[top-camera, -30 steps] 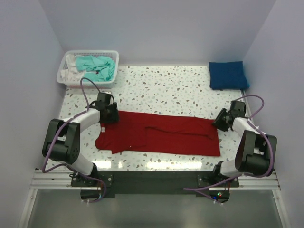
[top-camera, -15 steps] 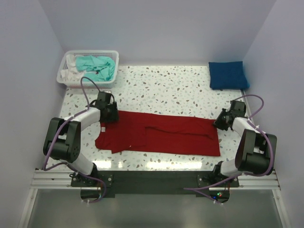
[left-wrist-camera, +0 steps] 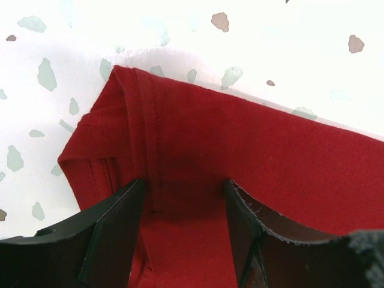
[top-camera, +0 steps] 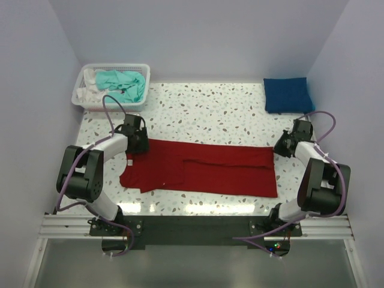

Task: Fold and stack the t-shirts
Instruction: Fold the tshirt

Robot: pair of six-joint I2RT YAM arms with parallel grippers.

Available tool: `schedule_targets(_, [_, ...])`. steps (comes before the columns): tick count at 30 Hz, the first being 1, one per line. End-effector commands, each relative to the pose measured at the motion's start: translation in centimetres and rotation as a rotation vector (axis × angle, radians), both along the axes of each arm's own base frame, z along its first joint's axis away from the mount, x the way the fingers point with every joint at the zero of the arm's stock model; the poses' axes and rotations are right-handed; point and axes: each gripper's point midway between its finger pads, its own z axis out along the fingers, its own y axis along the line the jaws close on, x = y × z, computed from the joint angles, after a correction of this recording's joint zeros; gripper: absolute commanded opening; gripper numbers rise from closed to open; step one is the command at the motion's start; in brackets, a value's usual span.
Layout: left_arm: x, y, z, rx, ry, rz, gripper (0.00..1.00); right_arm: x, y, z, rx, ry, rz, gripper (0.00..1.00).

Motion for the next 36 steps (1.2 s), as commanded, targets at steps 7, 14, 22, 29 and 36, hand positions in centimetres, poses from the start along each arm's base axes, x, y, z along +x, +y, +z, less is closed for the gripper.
schedule_targets(7, [-1.2, 1.9, -1.4, 0.081, 0.077, 0.039, 0.61, 2.6, -2.8, 1.1, -0.135, -0.025, 0.016, 0.02])
schedule_targets(14, [-1.0, 1.4, -1.1, 0.057, 0.062, 0.030, 0.62, 1.8, -1.6, 2.1, -0.075, -0.006, 0.016, 0.42])
schedule_targets(22, [-0.8, 1.3, -0.9, 0.048, 0.053, 0.035, 0.63, -2.7, -0.2, 4.7, -0.003, 0.010, -0.125, 0.51])
schedule_targets(29, [-0.7, 1.2, -0.7, 0.040, 0.048, 0.035, 0.63, -6.6, 2.6, 3.3, 0.155, 0.044, -0.227, 0.51])
schedule_targets(36, [-0.7, 1.1, -0.5, 0.035, 0.044, 0.034, 0.63, -6.9, 4.2, 0.6, 0.275, 0.049, -0.300, 0.51])
